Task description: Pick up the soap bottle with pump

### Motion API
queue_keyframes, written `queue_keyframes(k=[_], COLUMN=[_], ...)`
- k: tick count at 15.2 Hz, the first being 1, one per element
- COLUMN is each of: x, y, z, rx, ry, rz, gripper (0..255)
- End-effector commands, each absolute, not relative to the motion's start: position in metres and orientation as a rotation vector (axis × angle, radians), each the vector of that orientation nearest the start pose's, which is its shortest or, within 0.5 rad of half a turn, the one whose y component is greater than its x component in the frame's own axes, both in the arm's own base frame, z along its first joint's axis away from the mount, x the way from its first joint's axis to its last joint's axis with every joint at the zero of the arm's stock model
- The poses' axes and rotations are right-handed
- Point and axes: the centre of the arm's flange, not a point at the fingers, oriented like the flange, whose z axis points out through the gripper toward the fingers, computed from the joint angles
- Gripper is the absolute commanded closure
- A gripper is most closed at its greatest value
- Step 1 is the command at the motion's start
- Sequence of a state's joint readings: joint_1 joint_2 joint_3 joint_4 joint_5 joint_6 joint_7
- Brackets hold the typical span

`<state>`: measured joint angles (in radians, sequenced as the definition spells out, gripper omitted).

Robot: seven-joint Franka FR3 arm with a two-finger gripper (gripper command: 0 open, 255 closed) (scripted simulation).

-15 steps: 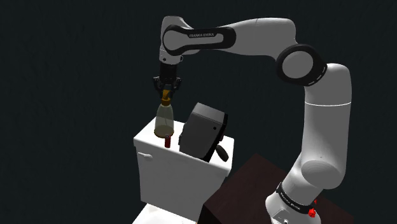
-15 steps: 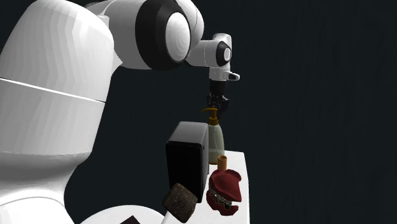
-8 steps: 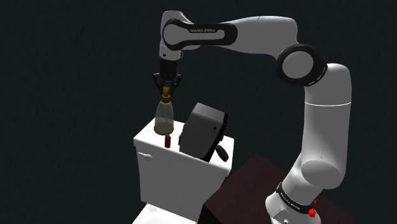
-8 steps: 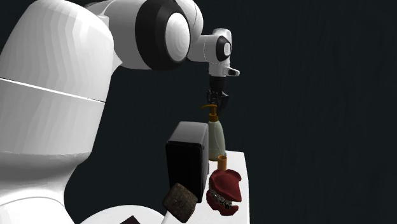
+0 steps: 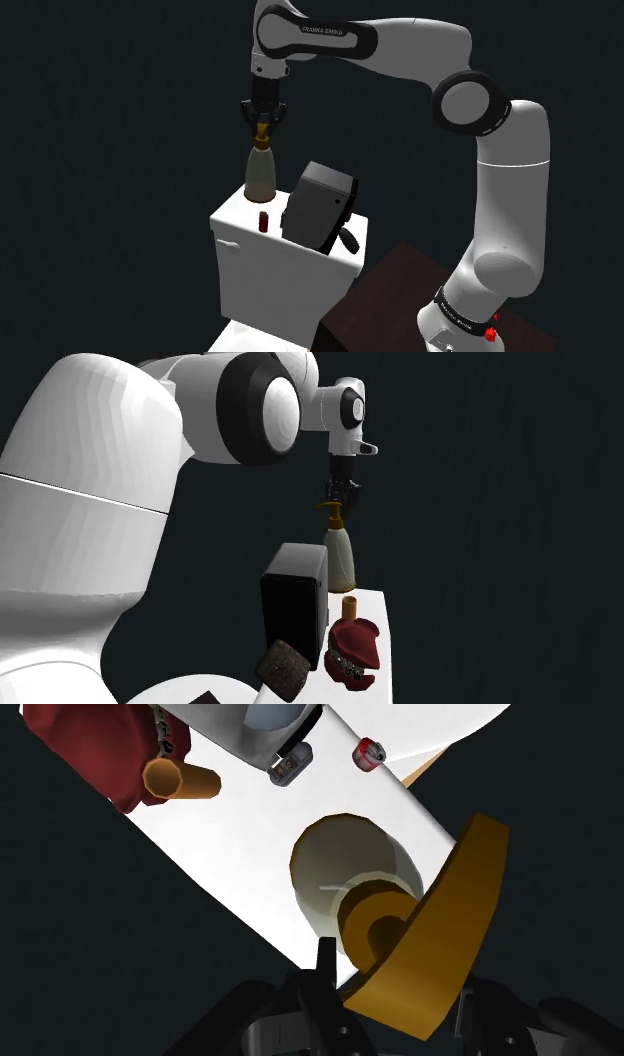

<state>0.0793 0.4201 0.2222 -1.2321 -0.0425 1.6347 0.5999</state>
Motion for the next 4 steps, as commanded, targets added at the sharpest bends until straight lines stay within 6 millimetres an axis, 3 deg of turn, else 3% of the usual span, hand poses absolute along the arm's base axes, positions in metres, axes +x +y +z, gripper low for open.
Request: queue_keyframes(k=[1,4], x=[0.6572,0.6571], y=[0.1674,0.1674], z=[0.5463,0.5524], rx=[-3.064,-3.064], ry=[0.485,0.485], rz=[0.043,0.043], gripper=[255,255])
